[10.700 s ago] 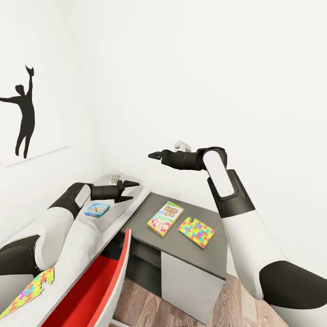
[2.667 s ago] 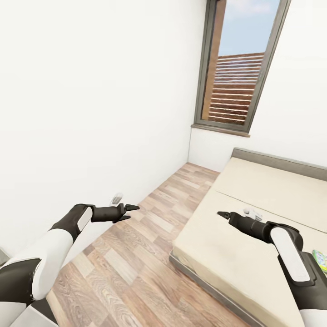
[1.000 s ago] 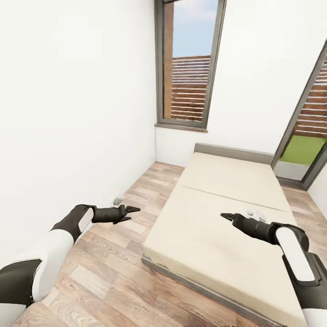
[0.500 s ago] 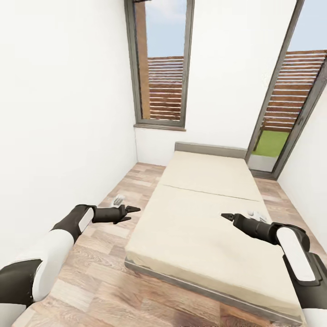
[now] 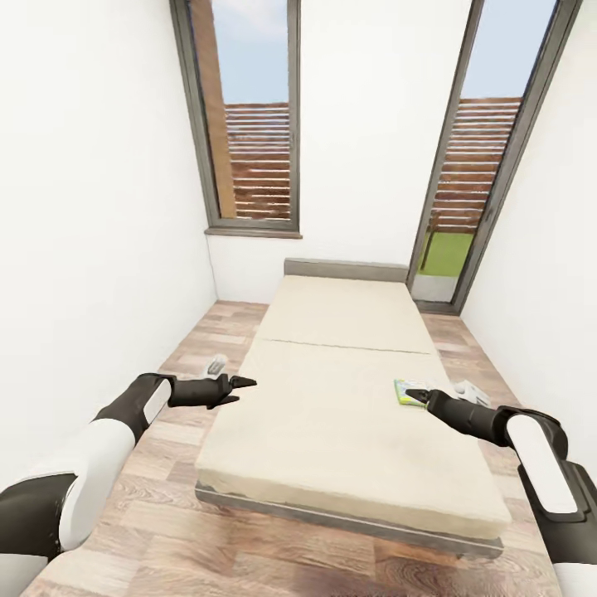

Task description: Put all the toys in the child's room - the three board games (two on the bed and one on the table), the two jigsaw puzzles on the table, and the tennis ball on the table - inside the toy box on the table in the child's room.

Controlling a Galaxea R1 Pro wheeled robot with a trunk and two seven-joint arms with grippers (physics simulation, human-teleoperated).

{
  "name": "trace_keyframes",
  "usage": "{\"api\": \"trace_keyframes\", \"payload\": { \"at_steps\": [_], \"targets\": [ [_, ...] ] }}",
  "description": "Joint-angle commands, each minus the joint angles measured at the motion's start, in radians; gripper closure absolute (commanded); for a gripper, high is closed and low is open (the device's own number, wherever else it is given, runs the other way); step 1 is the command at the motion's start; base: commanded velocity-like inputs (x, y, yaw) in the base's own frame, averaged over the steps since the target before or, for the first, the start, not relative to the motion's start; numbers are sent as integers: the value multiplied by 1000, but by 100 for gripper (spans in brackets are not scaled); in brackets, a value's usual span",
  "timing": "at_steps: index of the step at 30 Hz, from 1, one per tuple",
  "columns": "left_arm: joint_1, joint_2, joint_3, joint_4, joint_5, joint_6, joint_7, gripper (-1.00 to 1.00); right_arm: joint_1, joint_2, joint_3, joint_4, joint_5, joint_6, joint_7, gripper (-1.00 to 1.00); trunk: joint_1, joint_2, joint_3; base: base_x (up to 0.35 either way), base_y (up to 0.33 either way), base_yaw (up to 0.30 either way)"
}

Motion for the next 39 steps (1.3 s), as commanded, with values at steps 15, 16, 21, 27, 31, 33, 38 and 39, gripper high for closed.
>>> {"api": "trace_keyframes", "payload": {
  "at_steps": [15, 16, 21, 27, 31, 33, 38, 39],
  "targets": [
    [-1, -1, 3, 0, -1, 5, -2, -100, -1, -1, -13, 5, -8, 3, -12, -100, 1, -2, -2, 0, -120, -280],
    [-1, -1, 3, 0, -1, 5, -2, -100, -1, -1, -13, 6, -8, 3, -12, -100, 1, -2, -2, 0, -224, -280],
    [-1, -1, 4, 0, -1, 5, -1, -100, -1, -1, -13, 27, -8, 1, -13, -100, 1, -2, -2, 0, -222, -280],
    [-1, -1, 4, 1, -1, 5, -1, -100, -1, -1, -13, 78, -6, -10, -14, -100, 1, -2, -2, 0, -220, -280],
    [0, -1, 3, 0, -1, 5, -1, -100, -1, 0, -12, 128, -2, -15, -21, -100, 1, -2, -2, 0, -166, -280],
    [0, -2, 4, 0, -1, 4, 0, -100, -1, 0, -11, 167, 10, -19, -24, -100, 1, -2, -2, 0, -62, -280],
    [2, -4, 2, 0, -2, 3, 0, -100, 16, 1, -11, 297, 71, -103, -22, -100, 1, -2, -3, 0, -16, -280],
    [2, -5, 2, 0, -2, 3, 0, -100, 31, 1, -11, 322, 76, -128, -22, -100, 1, -2, -3, 0, -4, -280]
  ]
}}
